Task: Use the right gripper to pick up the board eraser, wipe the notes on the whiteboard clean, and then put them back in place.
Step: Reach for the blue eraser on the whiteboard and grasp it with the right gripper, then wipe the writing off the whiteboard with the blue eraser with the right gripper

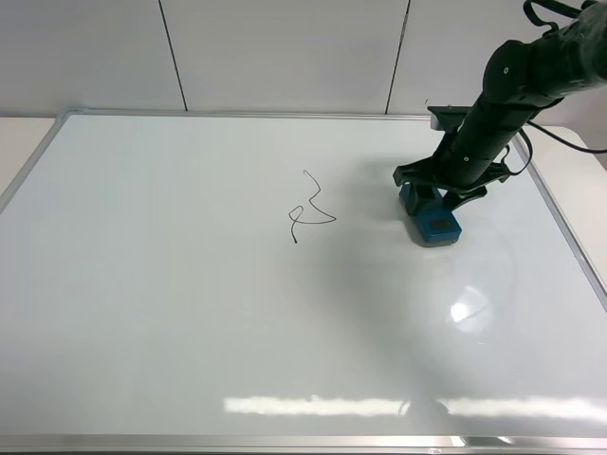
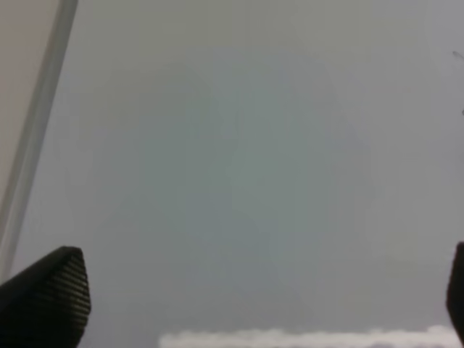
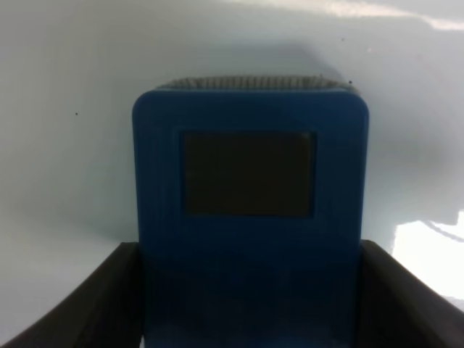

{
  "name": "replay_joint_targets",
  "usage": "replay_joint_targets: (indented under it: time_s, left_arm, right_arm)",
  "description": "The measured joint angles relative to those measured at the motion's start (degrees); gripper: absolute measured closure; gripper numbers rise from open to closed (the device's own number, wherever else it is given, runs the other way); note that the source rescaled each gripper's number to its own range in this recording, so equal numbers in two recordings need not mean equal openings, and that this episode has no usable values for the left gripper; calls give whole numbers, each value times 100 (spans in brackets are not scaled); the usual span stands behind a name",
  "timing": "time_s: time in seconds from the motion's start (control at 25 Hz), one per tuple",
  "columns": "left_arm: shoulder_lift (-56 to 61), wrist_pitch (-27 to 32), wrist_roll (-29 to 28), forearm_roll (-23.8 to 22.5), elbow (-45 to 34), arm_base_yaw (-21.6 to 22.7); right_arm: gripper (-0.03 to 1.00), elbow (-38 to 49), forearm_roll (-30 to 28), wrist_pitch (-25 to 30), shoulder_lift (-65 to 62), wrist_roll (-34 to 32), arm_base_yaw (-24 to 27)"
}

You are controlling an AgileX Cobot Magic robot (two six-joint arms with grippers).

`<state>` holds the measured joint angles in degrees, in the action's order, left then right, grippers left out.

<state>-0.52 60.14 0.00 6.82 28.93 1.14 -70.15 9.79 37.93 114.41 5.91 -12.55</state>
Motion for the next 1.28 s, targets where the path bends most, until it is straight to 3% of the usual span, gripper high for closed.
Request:
replay_joint_targets:
  time_s: [0.52, 0.76, 0.96, 1.28]
  left_arm:
    - [0, 0, 0, 0, 0, 0]
    - [0, 0, 0, 0, 0, 0]
    - [0, 0, 0, 0, 0, 0]
    - [0, 0, 0, 0, 0, 0]
  right_arm:
    - [96, 1, 46, 316, -383, -98, -42]
    - [96, -477, 105, 995, -1040, -6, -361]
    - [96, -1051, 74, 1429, -1087, -157, -1026]
    - [96, -1957, -716, 1438, -330, -991, -2609]
